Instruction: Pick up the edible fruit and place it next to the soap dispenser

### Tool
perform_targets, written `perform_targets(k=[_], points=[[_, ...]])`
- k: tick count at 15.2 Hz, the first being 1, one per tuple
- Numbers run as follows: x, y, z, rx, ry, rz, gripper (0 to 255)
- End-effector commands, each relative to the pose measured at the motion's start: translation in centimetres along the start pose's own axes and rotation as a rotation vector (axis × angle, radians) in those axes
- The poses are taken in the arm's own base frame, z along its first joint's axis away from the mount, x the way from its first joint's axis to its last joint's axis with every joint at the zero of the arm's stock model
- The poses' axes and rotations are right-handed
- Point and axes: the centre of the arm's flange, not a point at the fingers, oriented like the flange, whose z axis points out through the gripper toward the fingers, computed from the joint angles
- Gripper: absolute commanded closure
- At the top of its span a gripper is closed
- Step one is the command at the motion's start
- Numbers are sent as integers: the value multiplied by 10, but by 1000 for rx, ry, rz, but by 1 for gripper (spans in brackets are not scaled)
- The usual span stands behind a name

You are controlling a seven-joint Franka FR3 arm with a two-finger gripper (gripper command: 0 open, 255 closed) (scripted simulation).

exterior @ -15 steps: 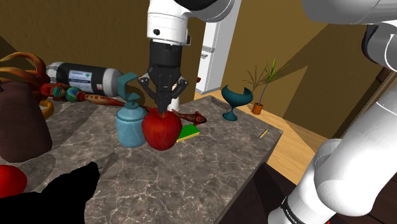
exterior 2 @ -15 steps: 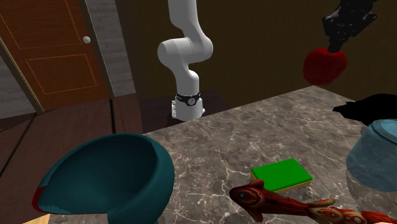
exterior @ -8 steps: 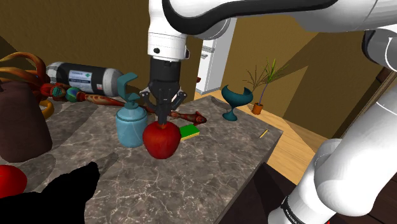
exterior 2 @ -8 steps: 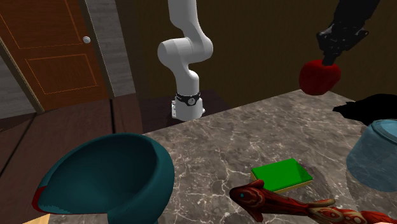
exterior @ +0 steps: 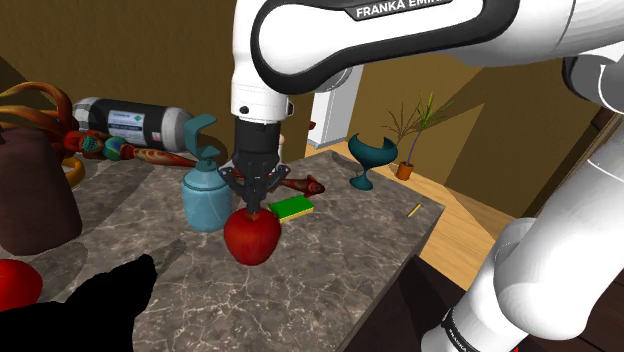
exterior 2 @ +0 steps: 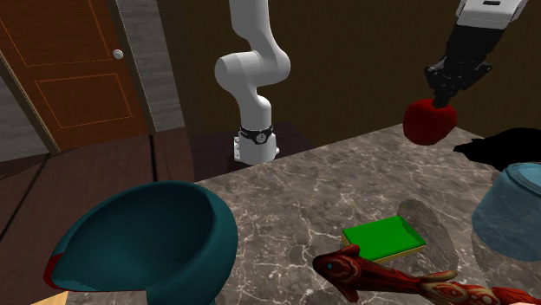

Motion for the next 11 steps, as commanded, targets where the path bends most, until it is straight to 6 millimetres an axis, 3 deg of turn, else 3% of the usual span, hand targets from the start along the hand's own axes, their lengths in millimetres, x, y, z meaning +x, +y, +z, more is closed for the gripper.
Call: perform_targets(k=[1,11], points=[[0,1,11,0,1,0,255],[8,4,63,0,1,0,255]])
